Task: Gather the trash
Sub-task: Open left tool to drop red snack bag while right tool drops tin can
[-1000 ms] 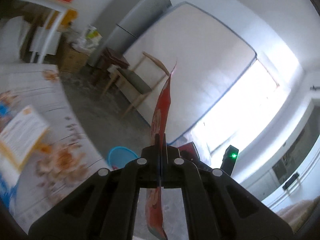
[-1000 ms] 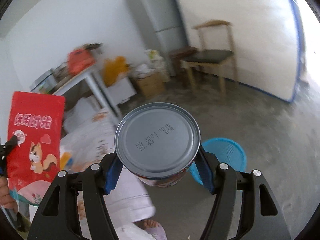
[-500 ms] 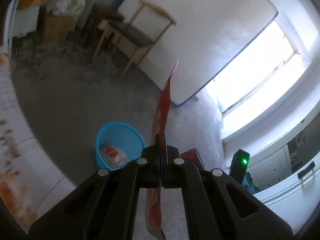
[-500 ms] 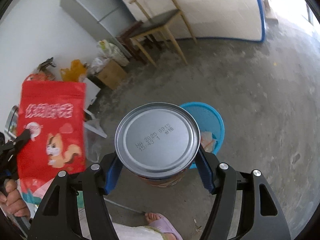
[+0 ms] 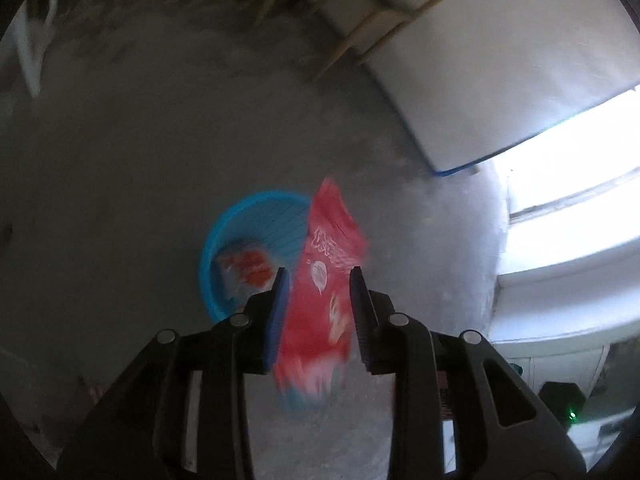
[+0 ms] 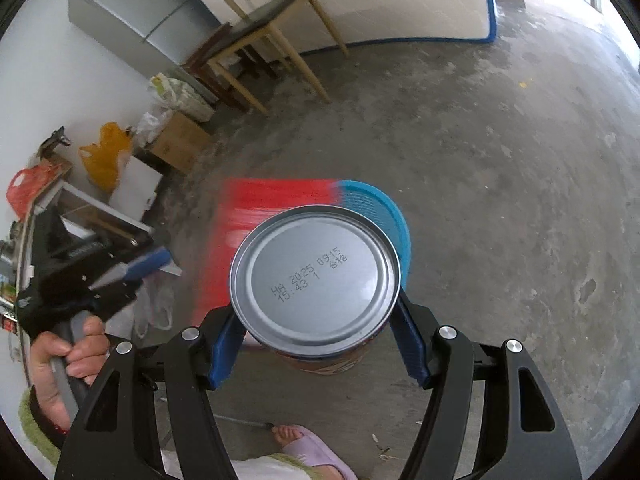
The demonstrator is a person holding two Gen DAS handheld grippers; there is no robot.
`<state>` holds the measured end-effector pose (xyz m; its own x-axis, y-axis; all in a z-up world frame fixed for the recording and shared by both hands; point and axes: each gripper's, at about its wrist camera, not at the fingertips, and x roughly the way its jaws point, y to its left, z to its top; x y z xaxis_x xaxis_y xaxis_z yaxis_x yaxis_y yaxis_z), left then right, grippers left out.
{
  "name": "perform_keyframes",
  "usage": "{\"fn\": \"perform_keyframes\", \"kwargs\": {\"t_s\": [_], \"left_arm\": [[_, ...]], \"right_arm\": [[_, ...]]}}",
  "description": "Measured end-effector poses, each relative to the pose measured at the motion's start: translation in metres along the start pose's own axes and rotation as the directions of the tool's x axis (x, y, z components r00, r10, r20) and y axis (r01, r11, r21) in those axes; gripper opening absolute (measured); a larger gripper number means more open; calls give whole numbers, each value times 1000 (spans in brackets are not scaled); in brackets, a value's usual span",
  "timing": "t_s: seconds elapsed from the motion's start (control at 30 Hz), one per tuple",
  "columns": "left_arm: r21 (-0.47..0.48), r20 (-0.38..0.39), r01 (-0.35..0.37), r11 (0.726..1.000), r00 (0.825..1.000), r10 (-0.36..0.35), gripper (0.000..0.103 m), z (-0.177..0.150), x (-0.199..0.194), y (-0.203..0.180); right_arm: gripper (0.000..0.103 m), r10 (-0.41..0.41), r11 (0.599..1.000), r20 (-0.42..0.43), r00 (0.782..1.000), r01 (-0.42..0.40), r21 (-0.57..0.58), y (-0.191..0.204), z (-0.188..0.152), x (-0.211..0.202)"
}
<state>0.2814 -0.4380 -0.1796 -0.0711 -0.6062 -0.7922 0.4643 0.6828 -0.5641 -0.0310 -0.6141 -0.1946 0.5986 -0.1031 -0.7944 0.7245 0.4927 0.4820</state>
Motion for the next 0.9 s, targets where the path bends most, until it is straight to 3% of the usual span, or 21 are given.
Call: {"fn": "perform_keyframes", "kwargs": {"t_s": [0.17,0.3,0.5,0.67,0.77,0.8,0.9], "left_arm": [[-9,15,-35,999,999,36,30,-8,-8,10],[36,66,-34,999,997,32,31,-7,-50,-3],[157,153,-60,986,988,36,46,-26,-137,-30],[250,259,-123,961,964,56,64,-63,-218,-34],[240,319,-156,958,945,74,70,-90,-258,-22],[232,336,-168,958,938,83,71,-97,-268,-17],[202,392,-224,954,911,131,76,-123,-298,3]], "right_arm": [[65,-27,1000,-29,999,27,-3,-10,0,19],[65,-33,999,-55,998,33,-11,-11,4,39],[65,-29,996,-118,993,19,-89,13,18,72],[65,-81,983,-177,981,49,-179,43,30,124],[66,-195,962,-225,955,143,-231,46,31,165],[66,-248,950,-249,936,184,-253,43,28,181],[66,-323,929,-278,905,246,-277,36,21,201]]}}
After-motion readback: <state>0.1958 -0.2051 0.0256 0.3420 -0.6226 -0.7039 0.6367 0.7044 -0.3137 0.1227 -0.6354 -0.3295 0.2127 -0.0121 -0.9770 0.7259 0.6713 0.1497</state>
